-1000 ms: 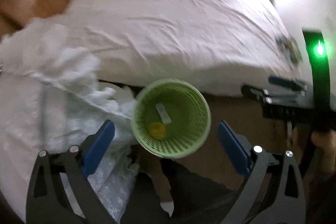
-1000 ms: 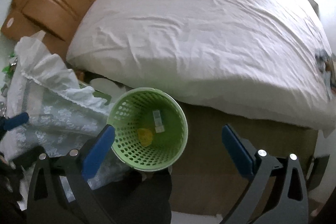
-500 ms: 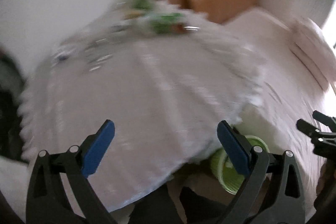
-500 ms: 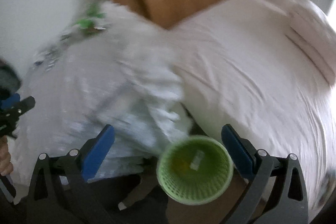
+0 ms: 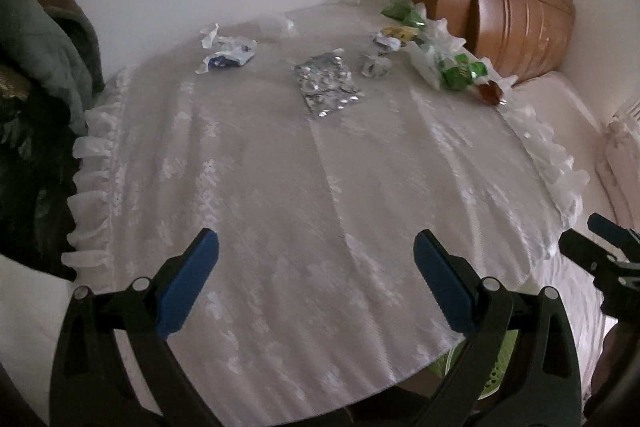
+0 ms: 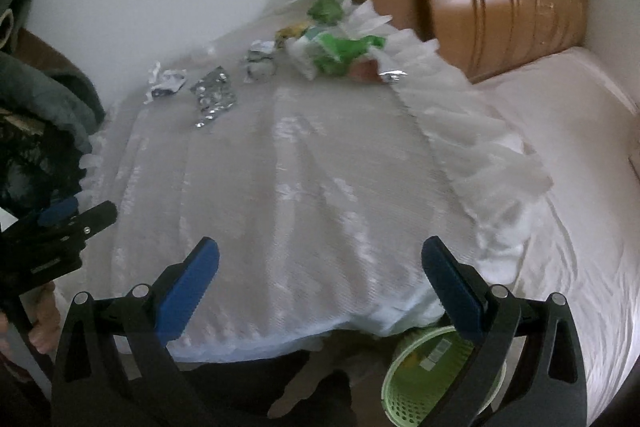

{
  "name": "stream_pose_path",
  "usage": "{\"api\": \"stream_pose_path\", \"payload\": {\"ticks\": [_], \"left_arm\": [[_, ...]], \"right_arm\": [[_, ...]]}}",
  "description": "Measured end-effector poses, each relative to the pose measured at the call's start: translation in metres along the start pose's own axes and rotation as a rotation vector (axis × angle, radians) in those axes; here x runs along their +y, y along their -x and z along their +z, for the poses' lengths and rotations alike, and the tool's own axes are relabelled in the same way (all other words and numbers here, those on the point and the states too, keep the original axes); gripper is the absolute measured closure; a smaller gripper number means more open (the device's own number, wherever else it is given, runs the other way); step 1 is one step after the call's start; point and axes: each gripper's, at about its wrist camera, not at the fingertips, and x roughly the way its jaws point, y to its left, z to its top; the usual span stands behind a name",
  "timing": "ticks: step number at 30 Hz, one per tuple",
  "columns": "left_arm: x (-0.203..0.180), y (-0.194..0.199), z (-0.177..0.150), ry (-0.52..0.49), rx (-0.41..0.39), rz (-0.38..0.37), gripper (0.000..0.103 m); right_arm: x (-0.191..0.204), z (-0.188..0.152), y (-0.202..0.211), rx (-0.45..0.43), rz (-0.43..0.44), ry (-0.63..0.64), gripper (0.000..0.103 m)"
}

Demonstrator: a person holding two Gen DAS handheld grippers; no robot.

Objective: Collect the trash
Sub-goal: 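Move both tools back over the bed toward the remaining trash, then grasp the silver blister pack with the left tool while the right tool grasps crumpled paper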

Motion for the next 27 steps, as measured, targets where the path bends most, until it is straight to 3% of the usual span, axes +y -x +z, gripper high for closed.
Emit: {"api": "stream_pose_path", "payload": {"ticks": [4, 7, 12, 18, 27], "left_arm": [[0.011, -0.021, 0.014, 0.011, 0.017, -0.019, 0.009], [0.011, -0.042, 0.032, -0.041, 0.006, -0.014, 0.009], [0.000, -0.080, 0.071, -0.292, -0.076, -0.025, 0.009], [-0.001, -0.130, 0.122, -0.565, -0.042, -0.112, 0.009], [-0.018, -0.176, 0.152, -0.761, 0.049, -0.263, 0.009]], "right_arm": [[0.020, 0.007, -0.014, 0.025, 0.001, 0.010, 0.002], [0.027, 0.013, -0.026, 0.044, -0.011, 0.014, 0.002], [0.033, 0.021, -0.043, 0.088, -0.040, 0.005, 0.002], [0.033, 0.026, -0.060, 0.129, -0.099, -0.031, 0.002], [0.034, 0.039, -0.075, 0.161, -0.128, -0.131, 0.002]]}}
